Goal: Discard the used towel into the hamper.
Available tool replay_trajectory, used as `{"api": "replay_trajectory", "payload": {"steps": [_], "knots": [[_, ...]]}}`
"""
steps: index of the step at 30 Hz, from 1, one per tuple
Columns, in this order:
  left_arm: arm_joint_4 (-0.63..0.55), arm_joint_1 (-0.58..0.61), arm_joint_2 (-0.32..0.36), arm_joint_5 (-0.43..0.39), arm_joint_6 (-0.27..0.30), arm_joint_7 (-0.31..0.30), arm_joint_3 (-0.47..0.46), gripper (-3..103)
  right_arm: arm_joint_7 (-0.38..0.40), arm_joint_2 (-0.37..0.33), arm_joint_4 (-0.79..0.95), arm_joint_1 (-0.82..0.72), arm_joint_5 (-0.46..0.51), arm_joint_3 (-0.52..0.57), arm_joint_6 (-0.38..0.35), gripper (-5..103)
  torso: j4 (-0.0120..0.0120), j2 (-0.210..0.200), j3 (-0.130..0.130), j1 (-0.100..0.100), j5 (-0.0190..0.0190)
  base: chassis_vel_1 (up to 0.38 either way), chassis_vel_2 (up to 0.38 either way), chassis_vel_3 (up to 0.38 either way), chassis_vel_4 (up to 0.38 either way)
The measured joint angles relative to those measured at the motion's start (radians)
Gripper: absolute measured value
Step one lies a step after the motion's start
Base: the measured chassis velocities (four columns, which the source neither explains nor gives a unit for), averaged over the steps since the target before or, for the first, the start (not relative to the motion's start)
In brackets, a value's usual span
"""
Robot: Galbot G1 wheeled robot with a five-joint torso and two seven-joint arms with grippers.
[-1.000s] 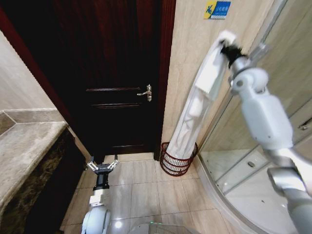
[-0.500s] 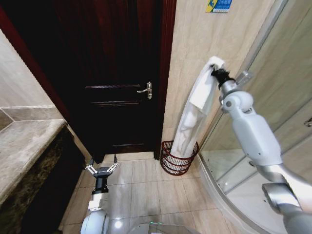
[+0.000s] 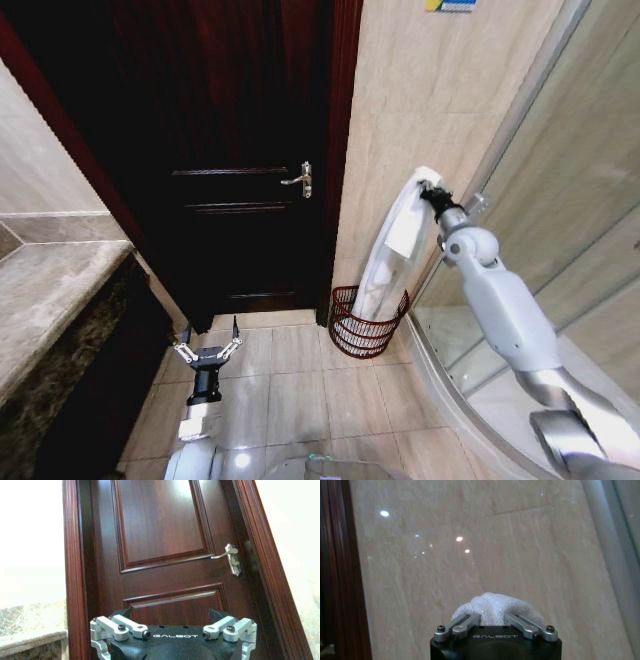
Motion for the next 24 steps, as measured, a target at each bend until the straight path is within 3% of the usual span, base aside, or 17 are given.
{"api": "replay_trajectory", "payload": {"steps": [10, 24], "knots": [[0.009, -0.005, 0.0, 0.017, 0.0, 0.002, 0.013, 100, -0.052, 0.018, 0.001, -0.102, -0.045, 0.05, 0.015, 8, 0.0, -0.047, -0.027, -0.02, -0.0002, 0.0, 0.0, 0.0, 0.0], [0.027, 0.001, 0.0, 0.027, -0.02, 0.005, 0.018, 100, -0.061, 0.086, -0.002, -0.113, -0.103, 0.021, 0.041, 8, 0.0001, -0.111, -0.063, -0.048, -0.0003, 0.0, 0.0, 0.0, 0.0]]}}
